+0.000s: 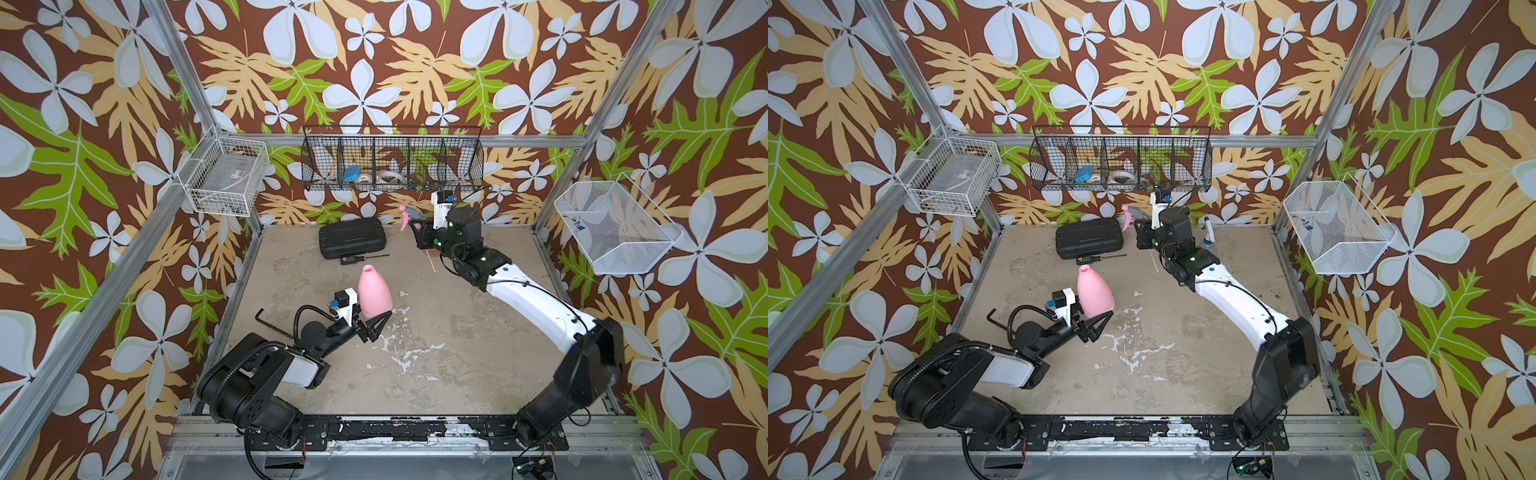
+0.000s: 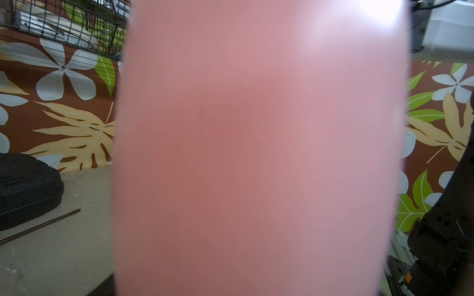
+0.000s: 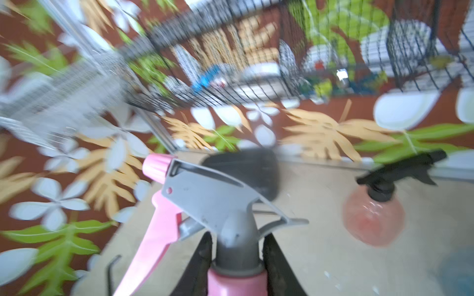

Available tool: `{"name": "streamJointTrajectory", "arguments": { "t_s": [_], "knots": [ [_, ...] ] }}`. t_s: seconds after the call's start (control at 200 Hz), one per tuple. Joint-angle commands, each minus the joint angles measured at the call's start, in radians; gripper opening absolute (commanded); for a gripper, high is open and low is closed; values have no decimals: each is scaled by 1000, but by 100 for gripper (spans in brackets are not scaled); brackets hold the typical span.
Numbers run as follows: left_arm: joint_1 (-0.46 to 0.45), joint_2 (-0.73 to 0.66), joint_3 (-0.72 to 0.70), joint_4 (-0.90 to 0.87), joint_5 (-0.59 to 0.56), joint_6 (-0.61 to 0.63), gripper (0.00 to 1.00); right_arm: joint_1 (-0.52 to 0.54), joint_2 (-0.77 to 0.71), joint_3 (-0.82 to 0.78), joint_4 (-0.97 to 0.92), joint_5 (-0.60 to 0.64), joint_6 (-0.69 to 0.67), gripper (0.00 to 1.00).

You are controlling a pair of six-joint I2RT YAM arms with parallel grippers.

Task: Attach spray nozzles to spray bottles
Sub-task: Screw the spray nozzle on the spray bottle.

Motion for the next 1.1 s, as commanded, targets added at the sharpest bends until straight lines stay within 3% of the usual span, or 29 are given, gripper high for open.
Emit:
{"name": "streamJointTrajectory", "arguments": {
  "t_s": [0.0,0.29,0.555,1.096],
  "knots": [
    [-13,8,12,103,-2,16,62,55,-62,-46,320,-79,80,8],
    [-37,30,25,89,20,11,63,173,-38,-29,549,-262,221,7],
    [-42,-4,44,-11,32,46,62,199,9,15,593,-301,252,5],
    [-49,-4,48,-27,39,45,63,228,76,53,585,-314,232,4]
  ]
}}
